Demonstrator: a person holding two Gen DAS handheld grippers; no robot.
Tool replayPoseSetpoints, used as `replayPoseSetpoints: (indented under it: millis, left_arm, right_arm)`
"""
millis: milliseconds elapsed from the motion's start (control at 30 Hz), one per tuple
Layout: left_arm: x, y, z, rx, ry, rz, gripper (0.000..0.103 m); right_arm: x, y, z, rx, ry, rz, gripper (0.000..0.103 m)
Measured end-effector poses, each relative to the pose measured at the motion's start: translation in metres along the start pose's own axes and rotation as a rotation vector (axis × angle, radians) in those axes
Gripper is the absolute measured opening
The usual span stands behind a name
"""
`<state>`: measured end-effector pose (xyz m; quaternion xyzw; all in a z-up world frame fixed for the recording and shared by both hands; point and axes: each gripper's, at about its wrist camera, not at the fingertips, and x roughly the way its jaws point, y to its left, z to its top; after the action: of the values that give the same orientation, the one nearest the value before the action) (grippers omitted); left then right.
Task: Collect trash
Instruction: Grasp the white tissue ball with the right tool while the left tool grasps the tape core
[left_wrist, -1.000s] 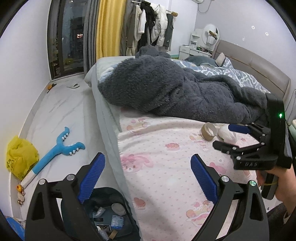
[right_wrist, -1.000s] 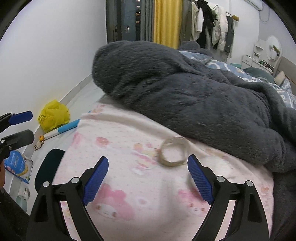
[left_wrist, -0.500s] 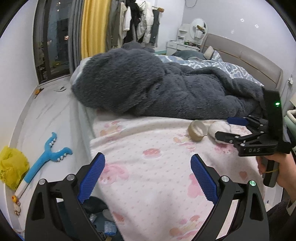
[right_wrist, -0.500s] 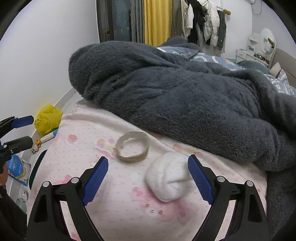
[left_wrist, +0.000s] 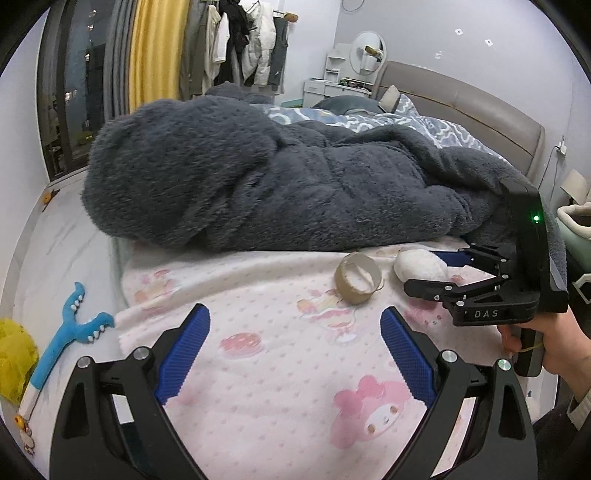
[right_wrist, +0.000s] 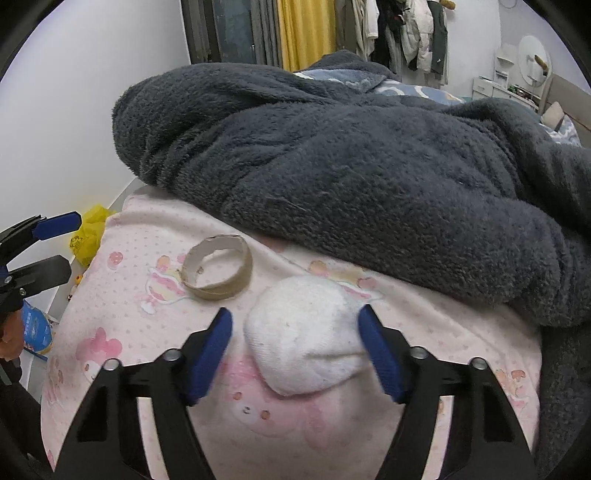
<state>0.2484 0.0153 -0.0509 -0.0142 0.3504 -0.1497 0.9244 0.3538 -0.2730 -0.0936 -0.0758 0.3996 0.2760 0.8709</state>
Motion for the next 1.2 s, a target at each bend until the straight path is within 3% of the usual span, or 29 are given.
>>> replayPoseSetpoints:
  millis: [267,600,967,1200]
  left_arm:
    - [0.024,-0.021,0.008,0.049,0.016,-0.033,0.089]
    - [0.055,-0.045,0.012,0.104,0.065,-0.042,0.086]
    - [0.089,-0.063,0.015,0.178,0.130,-0.017,0.083]
    - [0.105,-0.066,0.018,0.190,0.170,0.017,0.075]
  right_arm:
    - [-0.010,-0.013,-0.004,0.026,-0.013,0.014,0.042]
    - [-0.038,-0.041,-0.008,0.121,-0.079,0.076,0.041]
    - [-0.056,-0.061,-0.016,0.149,-0.112,0.089,0.041]
    - [-0.066,-0.065,-0.020,0.150,-0.121,0.093,0.041]
